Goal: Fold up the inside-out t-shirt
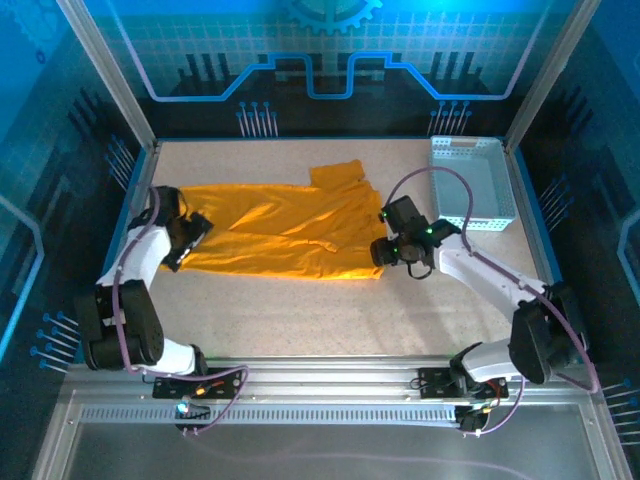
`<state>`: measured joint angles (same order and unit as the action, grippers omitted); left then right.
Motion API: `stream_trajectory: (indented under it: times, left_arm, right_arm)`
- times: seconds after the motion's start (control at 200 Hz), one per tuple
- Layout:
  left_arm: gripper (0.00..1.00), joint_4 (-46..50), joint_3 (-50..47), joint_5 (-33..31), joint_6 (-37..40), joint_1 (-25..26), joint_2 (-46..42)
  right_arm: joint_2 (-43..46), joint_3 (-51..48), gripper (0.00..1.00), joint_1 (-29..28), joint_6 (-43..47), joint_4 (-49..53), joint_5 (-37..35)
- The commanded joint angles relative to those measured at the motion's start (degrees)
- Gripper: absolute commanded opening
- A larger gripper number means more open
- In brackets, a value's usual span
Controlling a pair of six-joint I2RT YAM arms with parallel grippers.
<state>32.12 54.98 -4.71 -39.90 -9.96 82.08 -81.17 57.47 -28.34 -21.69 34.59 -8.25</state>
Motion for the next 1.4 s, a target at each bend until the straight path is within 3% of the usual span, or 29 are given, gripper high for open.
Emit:
stream_trajectory:
  times: [0.0, 0.27, 0.53, 0.81, 0.94, 1.025, 1.11, 1.256, 1.396]
  left_arm:
    - [0.99, 2.1, 1.4, -1.4, 0.5, 4.5, 0.5]
    - [0.99, -3.6, 0.5, 7.3, 0.1, 6.0, 12.9]
    - [0.99, -6.1, -5.5, 7.4, -1.3, 8.0, 12.4]
    - [0.99, -9.3, -19.4, 4.8, -8.4, 10.1, 0.6]
    - [0.99, -7.5, -22.2, 2.8, -11.6, 15.6, -3.5]
    - [0.99, -5.6, -24.2, 1.3, -15.3, 19.8, -7.5]
    - [0.99, -2.4, -26.1, -0.3, -18.1, 20.5, -13.8]
    - [0.99, 2.5, -18.9, -5.8, -14.6, 18.1, -20.7]
    - [0.99, 6.1, 0.6, -7.6, -5.5, 12.8, -8.8]
  right_arm:
    - [-4.9, 3.8, 0.5, 3.3, -3.1, -5.5, 7.3]
    - [-24.7, 20.3, 0.49, 1.3, -3.6, -3.7, 12.0]
    - [-31.0, 18.9, 0.49, 1.0, -7.5, -3.5, 12.0]
    - [-23.5, 4.3, 0.49, 7.8, -11.5, -6.9, 9.3]
    - [-18.8, -0.4, 0.49, 11.2, -10.9, -8.0, 11.0]
    - [-14.7, -2.7, 0.49, 12.0, -11.5, -6.5, 8.3]
    - [-9.7, -4.2, 0.5, 12.9, -11.2, -5.9, 7.0]
    - [-4.8, 2.0, 0.52, 12.7, -7.4, -4.3, 8.9]
    - [-10.8, 14.9, 0.53, 11.5, -2.7, -2.9, 8.6]
